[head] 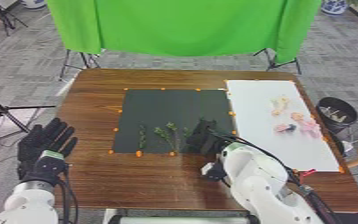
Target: Arrange flowers
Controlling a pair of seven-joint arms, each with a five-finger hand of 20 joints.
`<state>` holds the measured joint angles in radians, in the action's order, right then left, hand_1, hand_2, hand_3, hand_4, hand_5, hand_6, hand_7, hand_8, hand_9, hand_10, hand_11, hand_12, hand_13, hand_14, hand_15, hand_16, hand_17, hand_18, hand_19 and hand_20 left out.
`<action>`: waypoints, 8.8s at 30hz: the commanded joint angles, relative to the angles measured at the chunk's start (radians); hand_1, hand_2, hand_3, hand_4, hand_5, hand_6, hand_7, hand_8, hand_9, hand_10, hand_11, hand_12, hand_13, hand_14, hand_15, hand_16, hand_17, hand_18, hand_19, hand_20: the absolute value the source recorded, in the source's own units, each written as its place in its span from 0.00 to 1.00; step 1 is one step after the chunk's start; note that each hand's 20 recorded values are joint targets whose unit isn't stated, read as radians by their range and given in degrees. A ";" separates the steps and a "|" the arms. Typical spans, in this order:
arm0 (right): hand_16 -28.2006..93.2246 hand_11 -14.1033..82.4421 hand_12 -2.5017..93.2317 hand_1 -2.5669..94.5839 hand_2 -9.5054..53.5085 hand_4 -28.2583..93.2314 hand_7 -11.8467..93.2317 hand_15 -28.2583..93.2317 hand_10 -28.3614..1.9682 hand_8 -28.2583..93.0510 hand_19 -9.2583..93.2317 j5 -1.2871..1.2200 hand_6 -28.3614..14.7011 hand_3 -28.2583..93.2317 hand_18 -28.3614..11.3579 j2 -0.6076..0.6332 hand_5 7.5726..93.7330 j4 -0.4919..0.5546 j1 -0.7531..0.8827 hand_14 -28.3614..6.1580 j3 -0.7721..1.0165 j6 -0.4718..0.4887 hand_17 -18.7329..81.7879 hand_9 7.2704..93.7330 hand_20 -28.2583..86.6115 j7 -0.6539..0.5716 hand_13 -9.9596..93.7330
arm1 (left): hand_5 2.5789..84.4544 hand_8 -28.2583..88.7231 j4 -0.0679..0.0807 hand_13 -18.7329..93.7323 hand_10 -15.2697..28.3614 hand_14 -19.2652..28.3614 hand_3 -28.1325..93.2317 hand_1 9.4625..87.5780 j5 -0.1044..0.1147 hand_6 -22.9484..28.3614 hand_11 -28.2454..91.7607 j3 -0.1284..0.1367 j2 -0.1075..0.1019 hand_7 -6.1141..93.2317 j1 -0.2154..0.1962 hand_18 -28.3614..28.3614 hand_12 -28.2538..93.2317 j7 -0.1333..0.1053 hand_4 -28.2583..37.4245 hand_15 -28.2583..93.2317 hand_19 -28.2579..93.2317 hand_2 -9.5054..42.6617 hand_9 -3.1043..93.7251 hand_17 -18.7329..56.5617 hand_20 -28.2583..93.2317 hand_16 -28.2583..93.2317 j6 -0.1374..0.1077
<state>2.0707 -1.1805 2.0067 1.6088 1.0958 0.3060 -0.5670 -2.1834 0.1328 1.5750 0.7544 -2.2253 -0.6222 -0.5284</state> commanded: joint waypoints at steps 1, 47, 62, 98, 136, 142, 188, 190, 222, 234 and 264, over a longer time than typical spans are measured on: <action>0.44 0.29 0.18 0.38 0.41 0.05 0.34 0.64 0.39 0.24 0.96 0.061 0.55 0.86 0.13 0.001 0.71 0.011 -0.019 0.41 -0.031 0.022 0.57 0.77 0.55 -0.088 0.82 | 0.56 0.14 0.003 0.44 0.72 0.77 0.84 0.25 -0.008 0.65 0.46 0.010 0.005 0.29 -0.015 0.78 0.31 0.009 0.00 0.63 0.60 0.54 0.47 0.17 0.29 0.14 0.009; 0.36 0.25 0.17 0.56 0.00 0.00 0.30 0.49 0.53 0.12 0.76 0.234 0.57 0.91 0.19 0.387 0.47 0.012 0.075 0.43 0.315 0.140 0.42 0.46 0.48 -0.024 0.53 | 0.56 0.14 -0.022 0.43 0.72 0.76 0.84 0.25 -0.083 0.65 0.45 0.019 0.005 0.27 -0.017 0.78 0.31 -0.029 0.00 0.62 0.60 0.54 0.47 0.17 0.29 0.14 0.024; 0.37 0.28 0.17 0.60 0.00 0.00 0.35 0.49 0.65 0.10 0.78 0.216 0.71 0.89 0.22 0.376 0.60 -0.102 0.022 0.48 0.217 0.132 0.42 0.61 0.51 -0.023 0.54 | 0.56 0.14 -0.025 0.43 0.72 0.76 0.84 0.25 -0.055 0.65 0.45 -0.002 0.017 0.28 -0.005 0.78 0.31 -0.013 0.00 0.62 0.60 0.54 0.47 0.17 0.29 0.14 -0.002; 0.55 0.20 0.37 0.67 0.00 0.00 0.45 0.47 0.72 0.25 0.77 0.252 0.73 0.83 0.23 0.110 0.78 -0.101 -0.458 0.64 -0.283 -0.151 0.44 0.87 0.56 0.304 0.67 | 0.56 0.14 -0.004 0.43 0.72 0.76 0.84 0.25 -0.096 0.65 0.45 0.015 0.013 0.28 0.005 0.78 0.31 0.028 0.00 0.62 0.60 0.54 0.47 0.17 0.29 0.14 0.024; 0.61 0.20 0.38 0.67 0.00 0.00 0.48 0.55 0.73 0.22 0.81 0.445 0.73 0.83 0.22 -0.235 0.74 -0.545 -0.587 0.65 -0.519 -0.093 0.46 0.85 0.59 0.364 0.71 | 0.55 0.14 0.025 0.43 0.71 0.76 0.83 0.25 -0.090 0.65 0.45 -0.079 -0.036 0.28 0.129 0.78 0.31 0.039 0.00 0.62 0.59 0.53 0.46 0.16 0.29 0.14 0.017; 0.60 0.20 0.37 0.66 0.00 0.00 0.48 0.56 0.72 0.21 0.80 0.413 0.72 0.80 0.21 -0.229 0.72 -0.530 -0.584 0.65 -0.528 -0.099 0.46 0.83 0.59 0.329 0.70 | 0.55 0.14 0.033 0.43 0.71 0.76 0.83 0.25 -0.093 0.65 0.45 -0.068 -0.036 0.28 0.134 0.78 0.31 0.051 0.00 0.62 0.59 0.54 0.46 0.16 0.29 0.14 0.024; 0.42 0.25 0.18 0.43 0.00 0.00 0.32 0.64 0.48 0.11 0.78 0.276 0.61 0.87 0.14 -0.221 0.52 -0.284 -0.511 0.42 -0.364 0.220 0.41 0.49 0.55 0.235 0.59 | 0.54 0.14 0.051 0.42 0.68 0.74 0.82 0.29 -0.122 0.63 0.43 -0.006 0.022 0.27 0.079 0.77 0.31 0.145 0.00 0.61 0.58 0.48 0.45 0.16 0.29 0.15 0.160; 0.42 0.25 0.18 0.41 0.00 0.00 0.31 0.64 0.46 0.11 0.78 0.276 0.60 0.87 0.13 -0.149 0.51 -0.209 -0.479 0.40 -0.323 0.168 0.40 0.48 0.55 0.234 0.57 | 0.54 0.14 0.056 0.42 0.69 0.74 0.82 0.29 -0.125 0.63 0.43 -0.001 0.027 0.27 0.075 0.77 0.31 0.143 0.00 0.60 0.58 0.48 0.45 0.16 0.29 0.15 0.172; 0.34 0.25 0.17 0.41 0.03 0.00 0.28 0.45 0.44 0.14 0.61 0.228 0.53 0.90 0.21 0.391 0.37 0.044 0.256 0.34 0.471 0.097 0.36 0.39 0.40 -0.005 0.42 | 0.51 0.15 0.012 0.41 0.69 0.75 0.82 0.26 -0.090 0.63 0.43 0.099 0.052 0.26 -0.075 0.77 0.32 0.088 0.00 0.60 0.58 0.51 0.44 0.15 0.29 0.15 0.179; 0.34 0.26 0.15 0.54 0.21 0.00 0.33 0.43 0.61 0.11 0.60 0.280 0.62 0.91 0.29 0.375 0.39 -0.048 0.263 0.46 0.430 -0.009 0.40 0.41 0.39 0.034 0.47 | 0.49 0.14 0.030 0.40 0.69 0.74 0.82 0.26 -0.115 0.63 0.43 0.053 0.042 0.27 -0.042 0.77 0.32 0.106 0.00 0.60 0.58 0.50 0.39 0.15 0.29 0.15 0.160; 0.34 0.26 0.16 0.51 0.00 0.00 0.33 0.49 0.59 0.10 0.70 0.335 0.62 0.92 0.27 0.361 0.37 0.038 0.240 0.46 0.405 -0.145 0.40 0.40 0.41 0.014 0.48 | 0.50 0.14 0.030 0.38 0.69 0.74 0.82 0.26 -0.082 0.64 0.45 0.036 0.035 0.27 -0.034 0.77 0.31 0.082 0.00 0.61 0.58 0.50 0.39 0.15 0.29 0.15 0.135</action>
<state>2.3634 -0.8470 2.0768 1.9293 1.5068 0.1262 -0.5371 -2.1520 0.0354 1.6046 0.7876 -2.2558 -0.5339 -0.3759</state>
